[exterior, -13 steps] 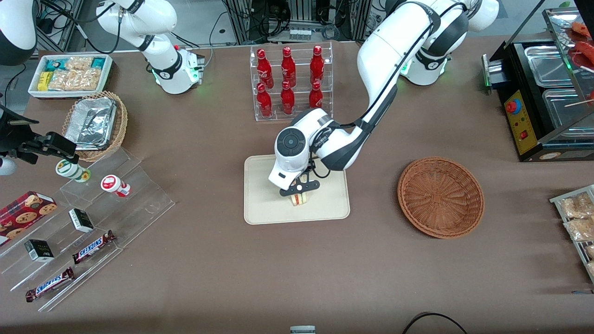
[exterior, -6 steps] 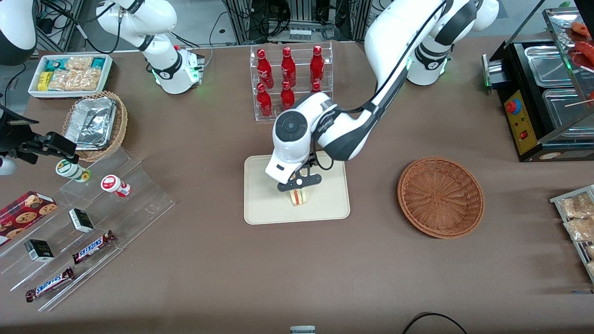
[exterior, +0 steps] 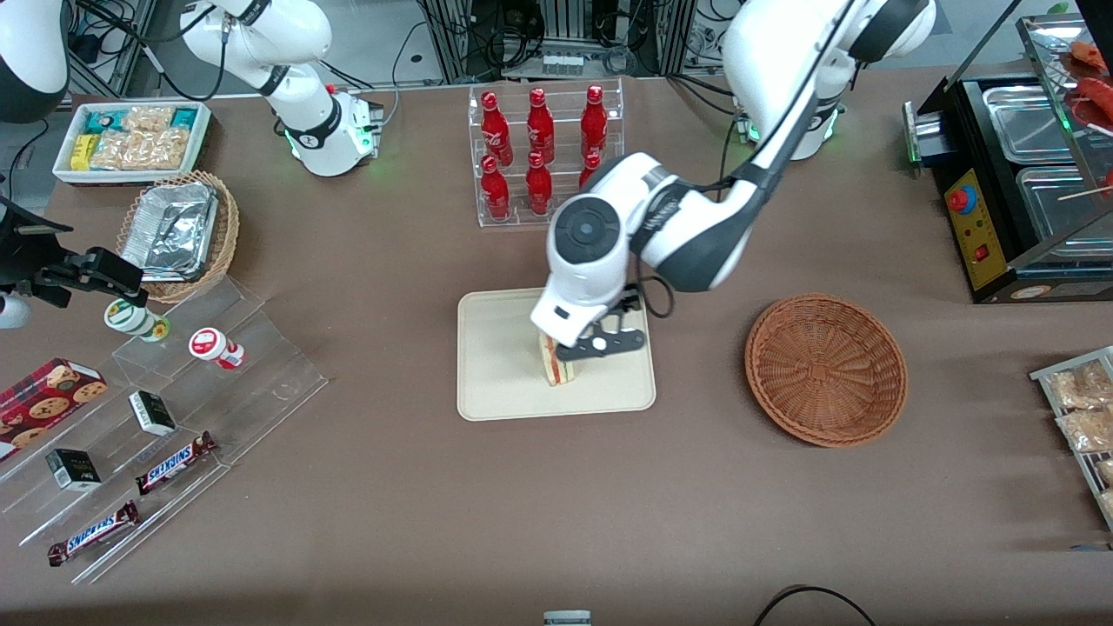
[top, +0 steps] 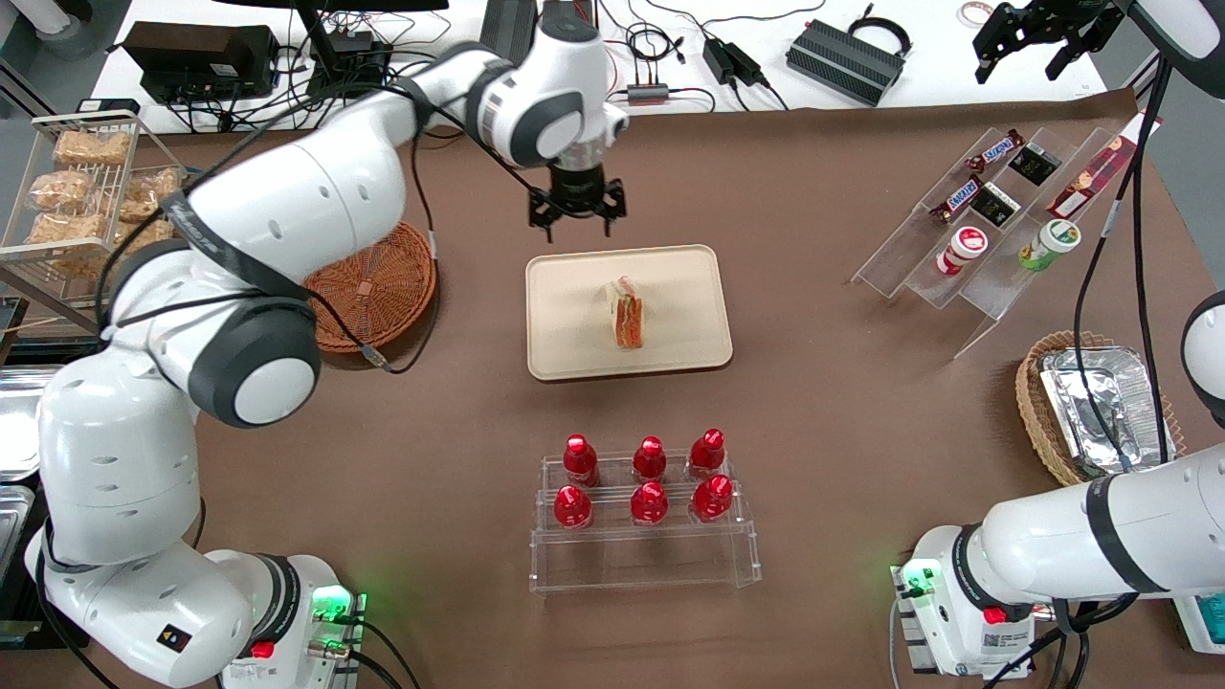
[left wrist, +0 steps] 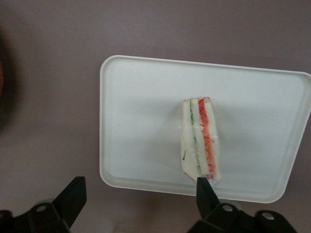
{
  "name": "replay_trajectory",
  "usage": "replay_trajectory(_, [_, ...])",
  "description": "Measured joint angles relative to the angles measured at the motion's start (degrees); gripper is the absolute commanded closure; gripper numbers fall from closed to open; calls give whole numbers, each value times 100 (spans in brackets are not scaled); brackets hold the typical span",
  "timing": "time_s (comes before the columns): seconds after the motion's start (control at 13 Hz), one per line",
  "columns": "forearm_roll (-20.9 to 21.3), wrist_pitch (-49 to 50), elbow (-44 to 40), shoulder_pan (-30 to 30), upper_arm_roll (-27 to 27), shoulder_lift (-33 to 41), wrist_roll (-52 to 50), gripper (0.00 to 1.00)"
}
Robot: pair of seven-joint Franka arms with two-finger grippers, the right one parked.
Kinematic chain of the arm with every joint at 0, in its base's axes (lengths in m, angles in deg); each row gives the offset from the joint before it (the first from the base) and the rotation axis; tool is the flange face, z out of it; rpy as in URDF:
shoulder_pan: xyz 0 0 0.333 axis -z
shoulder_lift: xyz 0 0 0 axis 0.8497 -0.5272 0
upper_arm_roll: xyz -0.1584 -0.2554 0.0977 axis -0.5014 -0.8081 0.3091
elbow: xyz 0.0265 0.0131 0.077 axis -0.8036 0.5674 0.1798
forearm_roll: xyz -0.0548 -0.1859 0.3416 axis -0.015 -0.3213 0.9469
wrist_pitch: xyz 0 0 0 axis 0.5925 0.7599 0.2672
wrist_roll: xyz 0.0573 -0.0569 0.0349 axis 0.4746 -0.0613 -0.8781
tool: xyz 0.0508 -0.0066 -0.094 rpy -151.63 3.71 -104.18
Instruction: Place sandwich from basket to tray
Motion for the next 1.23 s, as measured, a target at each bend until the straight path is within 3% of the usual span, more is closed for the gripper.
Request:
replay_trajectory(0.38, [-6, 152, 665, -1052, 13, 705, 1542, 0])
replay_trajectory(1.23, [-27, 387, 2164, -2554, 28, 2259, 4045, 0])
